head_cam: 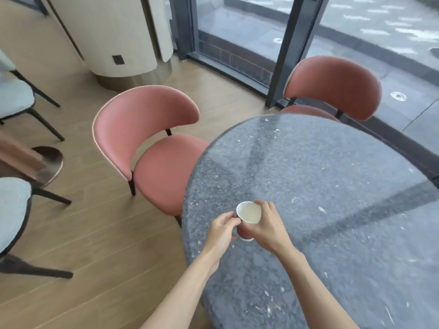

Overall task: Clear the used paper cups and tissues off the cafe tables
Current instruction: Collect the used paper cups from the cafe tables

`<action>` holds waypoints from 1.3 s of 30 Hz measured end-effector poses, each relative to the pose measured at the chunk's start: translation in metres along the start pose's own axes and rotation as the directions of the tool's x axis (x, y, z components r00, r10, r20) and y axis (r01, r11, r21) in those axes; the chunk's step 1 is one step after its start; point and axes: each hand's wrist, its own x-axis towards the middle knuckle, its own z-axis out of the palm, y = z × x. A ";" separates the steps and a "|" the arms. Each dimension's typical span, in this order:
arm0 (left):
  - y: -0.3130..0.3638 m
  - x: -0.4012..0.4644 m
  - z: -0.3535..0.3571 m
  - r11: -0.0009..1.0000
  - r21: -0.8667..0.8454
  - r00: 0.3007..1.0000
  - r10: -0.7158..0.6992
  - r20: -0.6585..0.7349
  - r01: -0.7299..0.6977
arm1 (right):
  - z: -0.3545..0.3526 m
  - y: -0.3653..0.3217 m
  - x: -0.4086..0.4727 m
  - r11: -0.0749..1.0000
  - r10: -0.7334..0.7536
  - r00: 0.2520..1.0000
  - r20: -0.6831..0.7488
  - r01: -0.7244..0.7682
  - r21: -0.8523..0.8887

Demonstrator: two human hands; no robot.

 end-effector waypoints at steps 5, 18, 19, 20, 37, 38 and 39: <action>0.038 -0.042 -0.110 0.973 -0.146 0.962 0.145 -0.230 -0.181 | 0.011 -0.120 -0.014 0.954 -0.281 0.959 -0.033 0.283 0.104; 0.053 -0.308 -0.388 0.735 -0.106 0.598 0.449 -0.663 -0.669 | 0.153 -0.418 -0.214 0.611 -0.792 0.558 0.249 0.728 0.310; 0.044 -0.330 -0.407 0.725 -0.096 0.566 0.439 -0.698 -0.682 | 0.167 -0.434 -0.235 0.584 -0.811 0.519 0.270 0.745 0.322; 0.035 -0.352 -0.425 0.716 -0.084 0.532 0.428 -0.731 -0.693 | 0.180 -0.449 -0.256 0.554 -0.831 0.477 0.287 0.762 0.337; -0.117 -0.596 -0.581 0.631 0.086 0.024 0.164 -0.986 -0.771 | 0.371 -0.574 -0.529 0.309 -0.864 -0.038 0.503 0.748 0.588; -0.124 -0.604 -0.589 0.627 0.091 0.002 0.145 -0.989 -0.773 | 0.383 -0.579 -0.539 0.310 -0.857 -0.055 0.512 0.739 0.598; -0.131 -0.612 -0.598 0.624 0.094 -0.019 0.126 -0.992 -0.776 | 0.394 -0.585 -0.549 0.306 -0.851 -0.075 0.520 0.733 0.607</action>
